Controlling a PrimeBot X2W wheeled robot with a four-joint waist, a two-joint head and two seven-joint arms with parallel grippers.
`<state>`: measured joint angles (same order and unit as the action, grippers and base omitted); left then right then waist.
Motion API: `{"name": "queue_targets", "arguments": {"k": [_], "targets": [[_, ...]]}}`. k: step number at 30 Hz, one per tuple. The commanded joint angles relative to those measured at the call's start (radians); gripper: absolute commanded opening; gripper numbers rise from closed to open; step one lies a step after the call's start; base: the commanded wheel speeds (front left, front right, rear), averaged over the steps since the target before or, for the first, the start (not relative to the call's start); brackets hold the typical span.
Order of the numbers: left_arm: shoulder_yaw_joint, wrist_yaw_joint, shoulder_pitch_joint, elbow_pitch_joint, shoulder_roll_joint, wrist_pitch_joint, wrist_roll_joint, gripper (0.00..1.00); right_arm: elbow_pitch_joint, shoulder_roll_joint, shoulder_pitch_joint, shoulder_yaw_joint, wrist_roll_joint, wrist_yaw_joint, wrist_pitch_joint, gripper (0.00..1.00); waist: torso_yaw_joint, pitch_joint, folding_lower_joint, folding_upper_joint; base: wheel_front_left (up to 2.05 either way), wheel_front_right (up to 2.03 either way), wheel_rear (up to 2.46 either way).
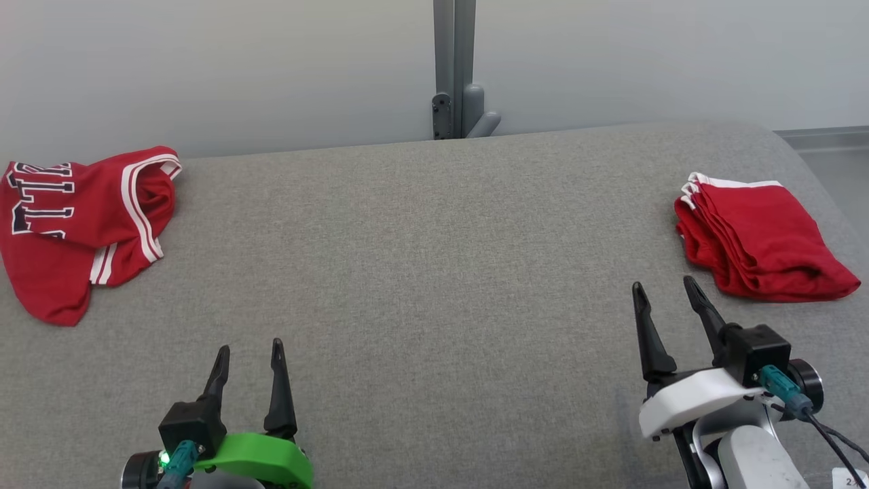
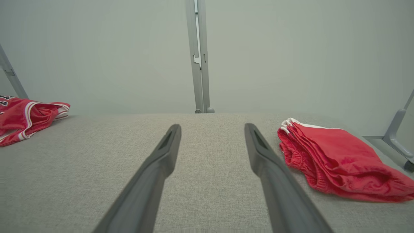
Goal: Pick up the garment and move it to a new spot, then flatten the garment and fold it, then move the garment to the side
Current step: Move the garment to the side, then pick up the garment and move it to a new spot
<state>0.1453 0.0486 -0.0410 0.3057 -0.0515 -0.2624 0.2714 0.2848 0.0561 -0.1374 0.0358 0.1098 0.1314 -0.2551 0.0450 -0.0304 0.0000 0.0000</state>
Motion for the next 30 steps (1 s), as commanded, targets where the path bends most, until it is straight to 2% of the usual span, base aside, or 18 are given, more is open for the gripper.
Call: {"name": "queue_targets", "arguments": {"k": [1,11,30], "targets": [[0.001,0.006,0.013,0.003,0.000,-0.002,0.009,1.00,-0.021,-0.001,0.031,-0.001,-0.002,-0.001,0.003,1.00,0.006,-0.005,0.0000,0.0000,0.00,0.00,0.00],[0.012,0.014,0.015,0.014,0.000,-0.002,0.014,1.00,-0.075,-0.004,0.111,0.042,0.043,-0.001,0.004,1.00,0.009,-0.012,0.0000,0.0000,0.00,0.00,0.00],[0.021,0.020,0.022,0.017,0.000,-0.002,0.015,1.00,-0.096,-0.005,0.133,0.032,0.055,-0.001,0.004,1.00,0.012,-0.023,0.0000,0.0000,0.00,0.00,0.00]]}}
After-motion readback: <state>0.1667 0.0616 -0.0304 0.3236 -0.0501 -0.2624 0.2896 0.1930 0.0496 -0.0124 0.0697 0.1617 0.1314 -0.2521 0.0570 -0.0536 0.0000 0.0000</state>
